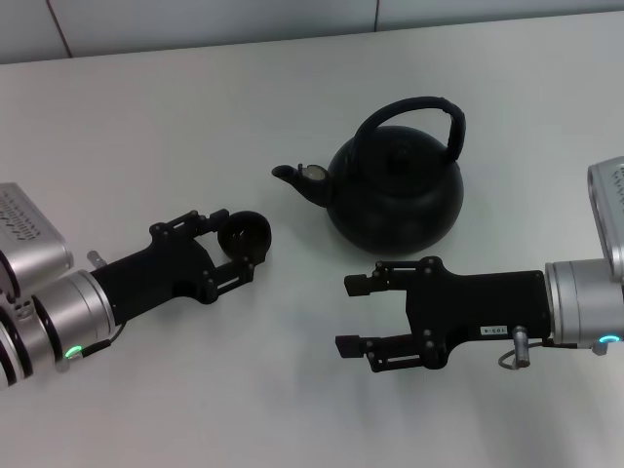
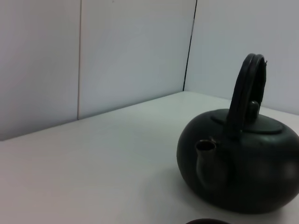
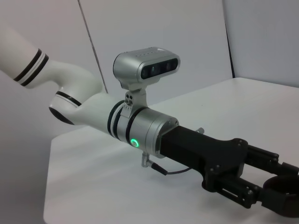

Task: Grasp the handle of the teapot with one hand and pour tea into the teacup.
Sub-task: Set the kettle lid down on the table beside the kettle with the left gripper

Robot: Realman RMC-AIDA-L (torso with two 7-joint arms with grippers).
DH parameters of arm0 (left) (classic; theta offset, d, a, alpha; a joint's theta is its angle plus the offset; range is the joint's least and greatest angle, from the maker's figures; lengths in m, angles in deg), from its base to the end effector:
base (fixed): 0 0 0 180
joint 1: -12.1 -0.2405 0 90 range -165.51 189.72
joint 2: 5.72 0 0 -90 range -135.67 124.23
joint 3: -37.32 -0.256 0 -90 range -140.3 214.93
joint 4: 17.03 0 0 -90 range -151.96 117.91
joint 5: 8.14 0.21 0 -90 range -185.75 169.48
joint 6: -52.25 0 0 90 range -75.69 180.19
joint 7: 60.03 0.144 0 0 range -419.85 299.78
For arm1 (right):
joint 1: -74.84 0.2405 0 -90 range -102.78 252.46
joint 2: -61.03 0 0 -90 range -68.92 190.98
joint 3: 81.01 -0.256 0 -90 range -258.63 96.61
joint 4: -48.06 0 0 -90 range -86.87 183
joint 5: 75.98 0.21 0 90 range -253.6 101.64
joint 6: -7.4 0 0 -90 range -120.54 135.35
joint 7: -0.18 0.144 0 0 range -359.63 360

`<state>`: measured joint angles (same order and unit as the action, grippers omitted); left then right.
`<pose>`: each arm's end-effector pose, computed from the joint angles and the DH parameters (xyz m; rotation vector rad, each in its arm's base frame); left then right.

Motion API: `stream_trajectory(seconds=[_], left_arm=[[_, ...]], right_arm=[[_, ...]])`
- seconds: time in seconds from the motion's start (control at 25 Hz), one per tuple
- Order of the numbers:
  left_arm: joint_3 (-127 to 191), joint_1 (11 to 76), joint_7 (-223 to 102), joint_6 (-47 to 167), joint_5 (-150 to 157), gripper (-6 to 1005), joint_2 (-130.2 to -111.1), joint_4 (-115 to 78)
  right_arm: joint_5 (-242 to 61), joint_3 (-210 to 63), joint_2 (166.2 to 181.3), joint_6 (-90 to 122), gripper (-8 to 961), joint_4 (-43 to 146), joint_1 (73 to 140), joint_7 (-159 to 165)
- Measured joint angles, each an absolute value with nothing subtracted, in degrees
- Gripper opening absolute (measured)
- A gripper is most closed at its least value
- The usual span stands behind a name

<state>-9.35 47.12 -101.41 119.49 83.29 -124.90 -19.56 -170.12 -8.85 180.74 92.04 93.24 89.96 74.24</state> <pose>-0.2809 0.3156 -0.0931 -2.5377 -0.5213 -0.6560 0.2609 0.2650 -0.0461 -2.8705 0.4942 0.7226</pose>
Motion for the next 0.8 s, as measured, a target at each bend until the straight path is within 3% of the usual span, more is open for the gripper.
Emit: stream_trajectory(seconds=[0.8], left_arm=[[-9.71,46.91,-101.48,117.39,83.47,685,-124.9,-19.22]], right_arm=[[-170.11,-8.85,180.54,91.93,748,93.46,90.11,74.18]])
